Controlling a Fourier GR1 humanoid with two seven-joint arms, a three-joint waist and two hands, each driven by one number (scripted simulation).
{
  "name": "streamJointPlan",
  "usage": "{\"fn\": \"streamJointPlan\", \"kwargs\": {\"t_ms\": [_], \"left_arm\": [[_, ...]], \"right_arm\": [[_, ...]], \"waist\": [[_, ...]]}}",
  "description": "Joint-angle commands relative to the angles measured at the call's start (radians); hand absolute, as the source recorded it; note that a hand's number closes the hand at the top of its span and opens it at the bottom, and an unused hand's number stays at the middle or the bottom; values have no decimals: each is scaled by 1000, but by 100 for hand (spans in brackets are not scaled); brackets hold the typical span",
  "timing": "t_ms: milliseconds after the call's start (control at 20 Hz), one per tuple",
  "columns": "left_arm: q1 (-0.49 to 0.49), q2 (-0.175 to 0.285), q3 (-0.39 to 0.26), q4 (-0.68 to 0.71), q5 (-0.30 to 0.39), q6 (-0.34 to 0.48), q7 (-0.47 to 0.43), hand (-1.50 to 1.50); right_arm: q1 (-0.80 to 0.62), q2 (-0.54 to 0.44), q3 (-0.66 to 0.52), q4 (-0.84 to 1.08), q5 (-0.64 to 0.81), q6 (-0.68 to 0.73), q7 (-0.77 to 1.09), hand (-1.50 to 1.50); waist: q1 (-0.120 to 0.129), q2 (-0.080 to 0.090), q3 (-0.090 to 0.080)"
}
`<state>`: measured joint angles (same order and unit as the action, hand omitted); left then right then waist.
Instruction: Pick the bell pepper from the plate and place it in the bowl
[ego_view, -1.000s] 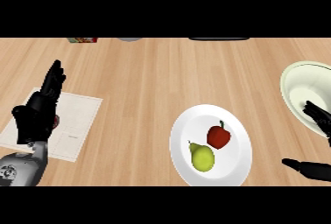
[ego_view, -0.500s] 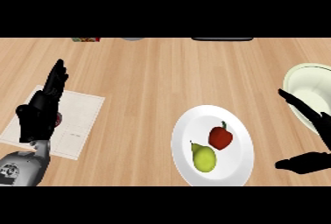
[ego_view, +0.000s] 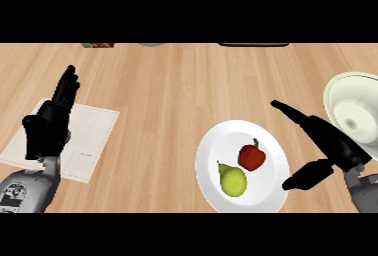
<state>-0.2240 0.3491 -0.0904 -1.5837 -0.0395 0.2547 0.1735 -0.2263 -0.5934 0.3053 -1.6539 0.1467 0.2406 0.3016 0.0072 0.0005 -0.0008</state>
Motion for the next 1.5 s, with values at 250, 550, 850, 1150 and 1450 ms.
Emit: {"fn": "streamJointPlan", "kwargs": {"t_ms": [250,550,850,1150,1450], "left_arm": [[-16,-41,-5,20,-53,4,-13,0],[19,-77,29,4,-78,-19,-8,0],[41,-67,82,-95,-64,-79,49,0],[34,-104,96,-48,-101,-93,4,0],[29,-112,100,-35,-122,-96,7,0]], "right_arm": [[-72,116,143,126,166,75,170,-150],[-88,227,79,207,239,100,153,-150],[-54,281,53,305,338,79,52,-150],[-83,333,12,433,416,84,-39,-150],[-118,334,57,474,509,69,-119,150]], "waist": [[-2,2,1],[-4,0,1],[-4,-1,1],[-5,-1,1],[-3,0,1]]}}
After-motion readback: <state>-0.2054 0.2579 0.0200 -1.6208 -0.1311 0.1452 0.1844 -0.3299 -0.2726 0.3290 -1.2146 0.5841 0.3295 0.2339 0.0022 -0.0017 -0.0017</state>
